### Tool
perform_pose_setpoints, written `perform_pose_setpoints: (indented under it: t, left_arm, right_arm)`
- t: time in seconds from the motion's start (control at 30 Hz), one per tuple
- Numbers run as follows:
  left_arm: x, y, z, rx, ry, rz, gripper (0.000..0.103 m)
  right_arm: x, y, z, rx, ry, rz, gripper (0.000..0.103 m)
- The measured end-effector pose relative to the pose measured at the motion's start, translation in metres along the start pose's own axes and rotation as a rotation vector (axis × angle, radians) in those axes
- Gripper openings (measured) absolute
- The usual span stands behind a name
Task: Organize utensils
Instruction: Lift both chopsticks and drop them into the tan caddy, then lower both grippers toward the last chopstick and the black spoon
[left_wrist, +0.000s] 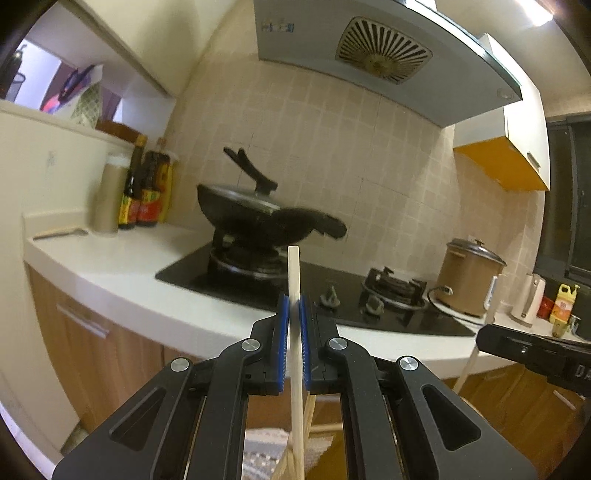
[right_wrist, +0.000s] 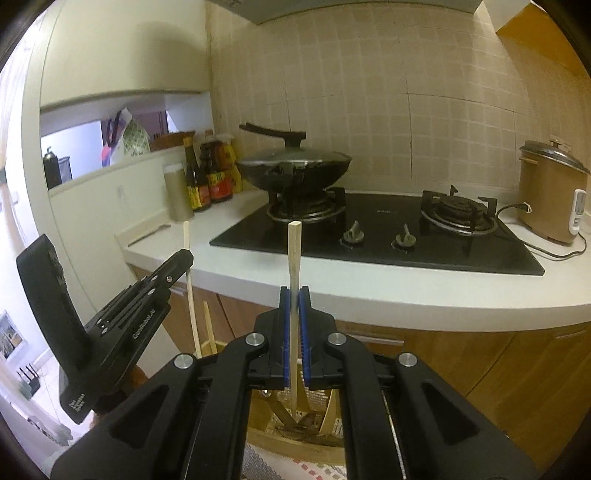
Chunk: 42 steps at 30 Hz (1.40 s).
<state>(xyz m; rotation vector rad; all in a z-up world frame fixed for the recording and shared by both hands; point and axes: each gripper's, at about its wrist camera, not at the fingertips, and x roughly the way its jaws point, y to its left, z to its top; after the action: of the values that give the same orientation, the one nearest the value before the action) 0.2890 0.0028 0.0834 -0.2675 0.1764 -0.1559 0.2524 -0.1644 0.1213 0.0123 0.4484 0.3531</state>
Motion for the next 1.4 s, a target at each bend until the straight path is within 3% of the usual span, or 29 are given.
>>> perform_pose_setpoints:
  t: [0.07,0.13,0.17,0.2,0.23,0.3,0.4,0.53,0.73,0.9,1.07,1.1,1.17,1.27,1.4]
  left_arm:
    - [-0.004,0.006,-0.003,-0.016,0.028,-0.02,0.005]
    - [-0.01,0.011,-0.003,-0.021,0.067,-0.037,0.018]
    - [-0.014,0.013,-0.003,-0.02,0.077,-0.039,0.034]
    - [-0.019,0.014,-0.003,-0.018,0.088,-0.04,0.041]
    - [-0.024,0.016,-0.003,-0.018,0.103,-0.049,0.043]
    - [-0.034,0.02,-0.002,-0.025,0.135,-0.07,0.043]
    - [-0.05,0.028,-0.001,-0.048,0.187,-0.085,0.045]
    - [-0.067,0.033,-0.007,-0.068,0.316,-0.1,0.047]
    - [-0.09,0.028,-0.025,-0.045,0.5,-0.106,0.047]
    - [-0.092,0.01,-0.065,0.042,0.763,-0.097,0.047]
    - [-0.106,-0.004,-0.115,0.106,0.9,-0.133,0.047]
    - [-0.108,-0.006,-0.125,0.105,0.929,-0.142,0.047]
    - [-0.107,-0.011,-0.147,0.097,0.995,-0.158,0.047]
    - [-0.103,-0.018,-0.17,0.105,1.055,-0.15,0.047]
    - [-0.101,-0.028,-0.183,0.144,1.067,-0.119,0.047]
  right_arm:
    - [-0.001,0.001,-0.004,0.001,0.007,-0.006,0.004]
    - [-0.002,0.001,-0.007,0.001,0.021,-0.001,0.004]
    - [-0.004,0.002,-0.01,0.003,0.036,0.005,0.005]
    - [-0.005,0.002,-0.012,0.006,0.05,0.012,0.007]
    - [-0.007,0.001,-0.013,0.01,0.062,0.022,0.013]
    - [-0.015,0.0,-0.019,0.029,0.078,0.036,0.023]
    - [-0.031,-0.003,-0.029,0.054,0.097,0.031,0.023]
    - [-0.05,-0.011,-0.046,0.103,0.153,0.019,0.023]
    - [-0.068,-0.027,-0.079,0.175,0.309,0.013,0.023]
    - [-0.072,-0.047,-0.117,0.23,0.485,0.01,0.024]
    - [-0.077,-0.072,-0.168,0.255,0.633,-0.041,0.026]
    - [-0.079,-0.076,-0.178,0.269,0.661,-0.042,0.028]
    - [-0.083,-0.085,-0.195,0.302,0.699,-0.044,0.044]
    - [-0.093,-0.089,-0.213,0.29,0.719,-0.064,0.047]
    - [-0.099,-0.081,-0.227,0.267,0.759,-0.069,0.047]
